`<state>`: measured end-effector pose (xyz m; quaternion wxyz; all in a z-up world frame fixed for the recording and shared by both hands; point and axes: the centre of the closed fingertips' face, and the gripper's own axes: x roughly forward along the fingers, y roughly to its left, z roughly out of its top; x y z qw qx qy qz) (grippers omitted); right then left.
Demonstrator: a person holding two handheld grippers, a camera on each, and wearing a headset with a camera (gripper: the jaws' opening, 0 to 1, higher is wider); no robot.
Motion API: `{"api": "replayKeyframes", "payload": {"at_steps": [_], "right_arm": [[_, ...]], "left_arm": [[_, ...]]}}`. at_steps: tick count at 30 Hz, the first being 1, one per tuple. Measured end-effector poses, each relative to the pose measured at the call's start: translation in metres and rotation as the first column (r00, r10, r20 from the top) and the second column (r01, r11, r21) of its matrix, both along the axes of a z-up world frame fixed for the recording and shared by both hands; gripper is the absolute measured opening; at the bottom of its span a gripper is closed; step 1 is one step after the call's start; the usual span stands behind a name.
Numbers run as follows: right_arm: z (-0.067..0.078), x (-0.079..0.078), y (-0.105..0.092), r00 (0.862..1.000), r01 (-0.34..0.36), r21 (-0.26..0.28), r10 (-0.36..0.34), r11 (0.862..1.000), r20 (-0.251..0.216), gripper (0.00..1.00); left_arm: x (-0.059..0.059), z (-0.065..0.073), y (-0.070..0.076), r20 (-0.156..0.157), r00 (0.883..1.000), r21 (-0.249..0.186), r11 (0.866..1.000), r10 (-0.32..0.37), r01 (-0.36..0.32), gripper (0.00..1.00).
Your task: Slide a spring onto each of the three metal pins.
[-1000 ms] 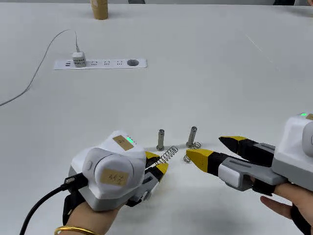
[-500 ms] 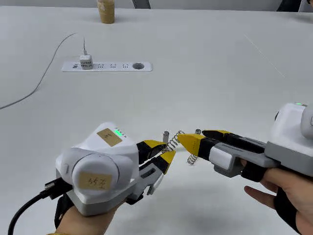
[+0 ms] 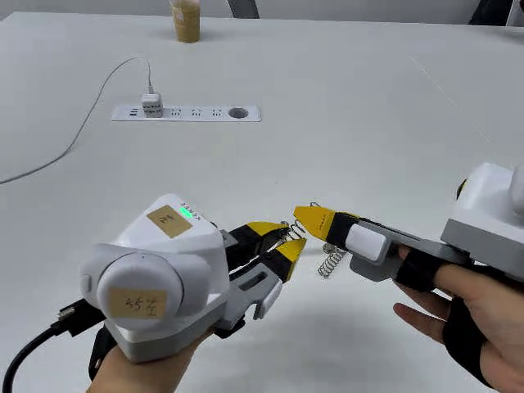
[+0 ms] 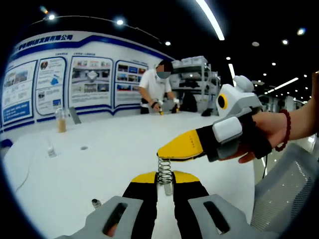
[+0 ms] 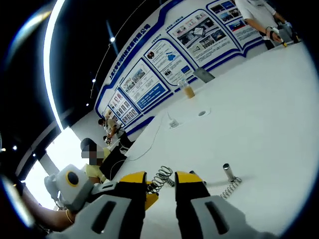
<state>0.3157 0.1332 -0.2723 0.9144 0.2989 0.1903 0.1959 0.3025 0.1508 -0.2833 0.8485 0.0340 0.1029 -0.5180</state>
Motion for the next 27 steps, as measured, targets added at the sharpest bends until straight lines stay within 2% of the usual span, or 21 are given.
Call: {"api": "replayKeyframes", "payload": {"at_steps": [7,14,21,25,27], "right_arm": [[0.0,-0.001,0.004,1.0,-0.002,0.044,0.003,0.999,-0.024,0.17],[0.006,0.0,0.006,1.0,0.005,0.106,-0.003,0.994,-0.017,0.13],[0.006,0.0,0.008,1.0,-0.002,0.143,0.004,0.99,-0.018,0.12],[0.006,0.0,0.01,1.0,-0.014,0.129,0.015,0.991,-0.007,0.11],[0.006,-0.001,0.011,1.0,-0.021,0.106,0.021,0.994,0.002,0.11]], "left_arm": [[-0.003,0.006,-0.001,0.003,1.0,-0.024,1.0,-0.011,0.011,0.11],[-0.003,0.007,0.0,-0.002,1.0,-0.031,0.999,-0.013,0.013,0.11],[-0.002,0.008,0.001,0.003,1.0,-0.027,1.0,-0.011,0.011,0.11],[-0.002,0.005,0.002,0.002,1.0,-0.009,1.0,-0.008,0.008,0.11],[-0.002,0.003,0.002,-0.007,1.0,0.0,1.0,-0.003,0.003,0.11]]}}
